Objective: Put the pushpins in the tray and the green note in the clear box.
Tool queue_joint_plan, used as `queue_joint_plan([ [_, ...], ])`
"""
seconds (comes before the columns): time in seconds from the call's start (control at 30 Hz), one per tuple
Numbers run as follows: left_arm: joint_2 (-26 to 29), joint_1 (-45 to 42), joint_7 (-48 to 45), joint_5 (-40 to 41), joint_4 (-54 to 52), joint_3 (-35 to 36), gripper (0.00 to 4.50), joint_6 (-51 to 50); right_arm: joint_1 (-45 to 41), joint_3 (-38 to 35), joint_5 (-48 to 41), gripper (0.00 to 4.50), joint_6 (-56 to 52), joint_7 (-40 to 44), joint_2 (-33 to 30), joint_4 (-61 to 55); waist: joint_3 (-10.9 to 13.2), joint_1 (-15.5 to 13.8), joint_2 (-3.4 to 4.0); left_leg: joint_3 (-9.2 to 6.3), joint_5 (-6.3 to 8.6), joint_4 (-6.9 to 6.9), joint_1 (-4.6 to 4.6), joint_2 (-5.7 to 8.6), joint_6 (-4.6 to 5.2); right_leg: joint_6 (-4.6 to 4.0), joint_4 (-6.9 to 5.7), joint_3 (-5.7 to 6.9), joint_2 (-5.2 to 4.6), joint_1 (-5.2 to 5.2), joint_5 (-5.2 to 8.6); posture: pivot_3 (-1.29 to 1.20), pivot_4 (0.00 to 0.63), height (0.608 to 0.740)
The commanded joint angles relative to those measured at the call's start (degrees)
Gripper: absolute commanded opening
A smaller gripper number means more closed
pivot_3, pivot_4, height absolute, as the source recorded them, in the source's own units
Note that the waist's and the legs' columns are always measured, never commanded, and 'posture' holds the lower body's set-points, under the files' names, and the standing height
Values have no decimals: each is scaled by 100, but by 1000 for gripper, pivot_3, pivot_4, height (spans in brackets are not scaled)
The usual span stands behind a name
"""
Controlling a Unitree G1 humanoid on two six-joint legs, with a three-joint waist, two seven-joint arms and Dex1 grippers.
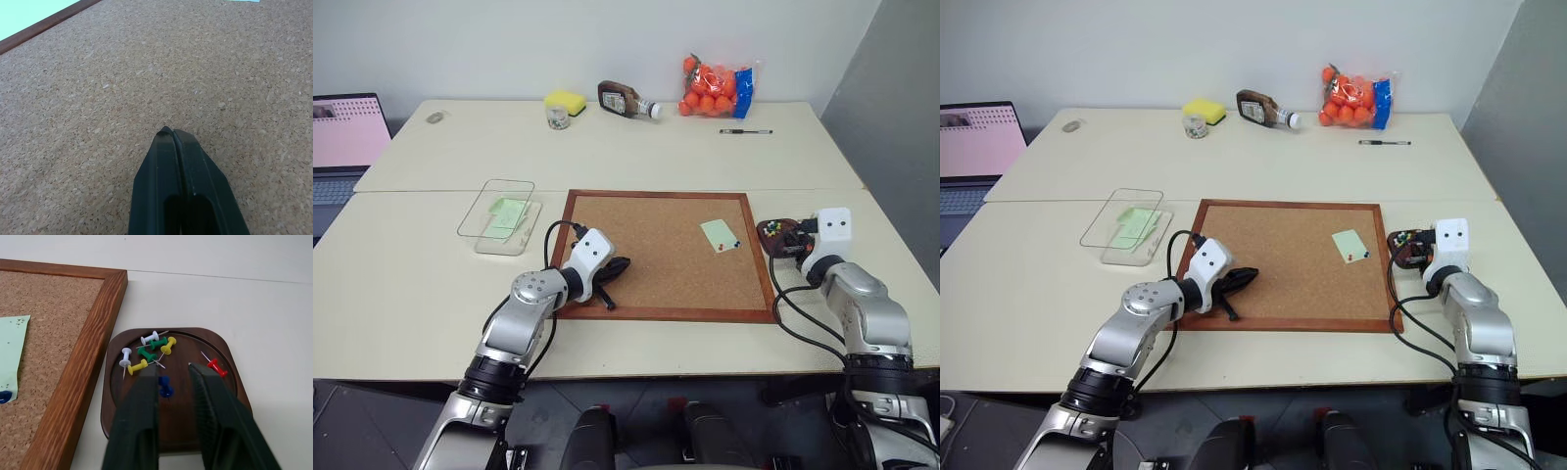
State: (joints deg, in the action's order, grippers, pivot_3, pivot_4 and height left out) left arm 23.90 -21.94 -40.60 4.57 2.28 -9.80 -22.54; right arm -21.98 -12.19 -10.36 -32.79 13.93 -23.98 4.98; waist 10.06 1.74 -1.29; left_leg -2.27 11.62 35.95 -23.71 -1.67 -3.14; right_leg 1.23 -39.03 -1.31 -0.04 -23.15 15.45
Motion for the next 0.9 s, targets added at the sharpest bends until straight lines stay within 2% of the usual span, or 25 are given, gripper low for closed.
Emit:
queue_joint_plan([
  [0.03,26,73,13,-105,116,-116,0,-43,-113,-18,36,2001,97,21,-116,-182,0,-1,0,0,0,0,-1,0,0,0,0,0,0,0,0,0,150,740],
  [0.2,31,71,8,-120,137,-115,0,-20,-25,-7,66,3071,48,8,-106,-265,0,-1,0,0,0,0,-1,0,0,0,0,0,0,0,0,0,150,740],
  [0.43,22,62,21,-140,153,-125,0,14,214,-170,-409,3071,3,280,18,-1122,0,-3,0,-1,0,-1,-2,0,0,0,0,0,0,-1,0,0,150,740],
  [0.6,43,55,3,-149,183,-120,0,31,518,163,-605,3071,-153,551,50,-1779,0,-3,0,-3,0,-1,-2,-1,0,0,1,2,0,-1,0,0,150,740],
  [0.9,61,10,-28,-168,246,-126,0,78,420,812,-95,3071,152,153,549,-1295,0,-3,0,-4,0,0,-2,-1,0,0,1,3,1,-1,0,0,150,740],
])
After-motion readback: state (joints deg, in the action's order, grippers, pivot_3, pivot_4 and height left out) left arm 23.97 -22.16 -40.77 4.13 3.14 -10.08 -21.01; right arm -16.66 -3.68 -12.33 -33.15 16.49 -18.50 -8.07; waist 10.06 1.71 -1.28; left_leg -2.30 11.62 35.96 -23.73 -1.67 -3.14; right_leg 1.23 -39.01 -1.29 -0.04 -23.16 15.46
